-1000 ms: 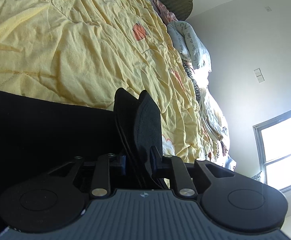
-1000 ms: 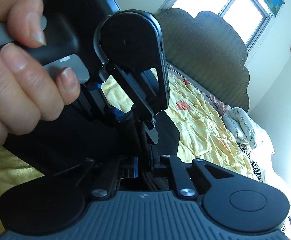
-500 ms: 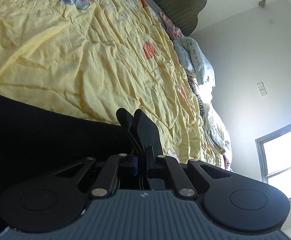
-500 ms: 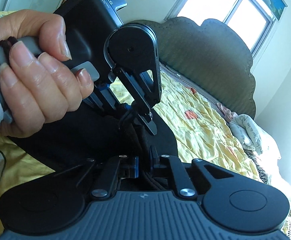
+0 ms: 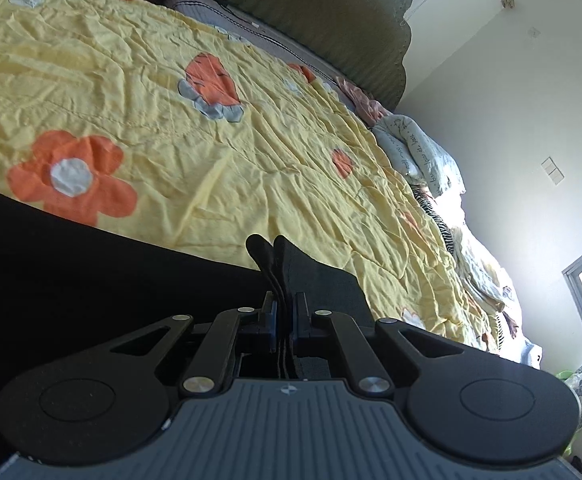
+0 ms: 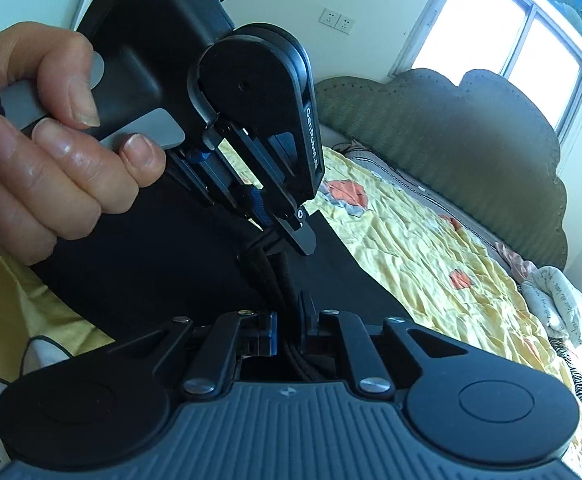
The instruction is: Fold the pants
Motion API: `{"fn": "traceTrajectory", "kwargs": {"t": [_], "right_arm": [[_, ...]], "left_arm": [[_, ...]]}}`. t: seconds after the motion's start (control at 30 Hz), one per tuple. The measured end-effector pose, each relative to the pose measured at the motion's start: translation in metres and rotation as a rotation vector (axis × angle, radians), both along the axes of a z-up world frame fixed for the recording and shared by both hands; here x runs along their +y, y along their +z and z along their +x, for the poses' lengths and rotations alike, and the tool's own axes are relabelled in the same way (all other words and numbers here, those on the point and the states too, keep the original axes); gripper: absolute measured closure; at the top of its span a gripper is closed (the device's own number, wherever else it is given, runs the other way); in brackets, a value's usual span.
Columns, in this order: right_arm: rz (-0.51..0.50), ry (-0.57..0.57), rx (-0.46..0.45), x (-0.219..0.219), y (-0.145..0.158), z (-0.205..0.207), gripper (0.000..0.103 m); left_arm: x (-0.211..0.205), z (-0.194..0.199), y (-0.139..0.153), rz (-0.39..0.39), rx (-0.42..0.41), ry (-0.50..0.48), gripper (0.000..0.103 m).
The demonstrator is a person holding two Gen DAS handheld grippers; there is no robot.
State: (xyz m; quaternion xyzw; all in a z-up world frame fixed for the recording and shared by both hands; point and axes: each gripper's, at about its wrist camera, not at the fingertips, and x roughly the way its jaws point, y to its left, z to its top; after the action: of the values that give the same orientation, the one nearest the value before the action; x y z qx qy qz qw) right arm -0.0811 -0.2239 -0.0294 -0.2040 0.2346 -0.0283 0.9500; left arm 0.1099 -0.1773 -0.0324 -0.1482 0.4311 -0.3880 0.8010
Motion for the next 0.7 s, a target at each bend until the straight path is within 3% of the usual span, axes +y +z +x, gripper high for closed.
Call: {"fn": "traceTrajectory", "kwargs": {"t": [0.23, 0.7], "right_arm": [[0.040, 0.090, -0.007, 0.026, -0.001, 0.006, 0.093], [0.066, 0.261, -0.012, 0.051, -0.002, 0.021, 0.093]], "left_arm": [[0.032, -0.003, 0.003, 0.049, -0.058, 0.050, 0.098], [0.102, -0.006, 0.007, 0.056, -0.105, 0.205, 0.098]]}}
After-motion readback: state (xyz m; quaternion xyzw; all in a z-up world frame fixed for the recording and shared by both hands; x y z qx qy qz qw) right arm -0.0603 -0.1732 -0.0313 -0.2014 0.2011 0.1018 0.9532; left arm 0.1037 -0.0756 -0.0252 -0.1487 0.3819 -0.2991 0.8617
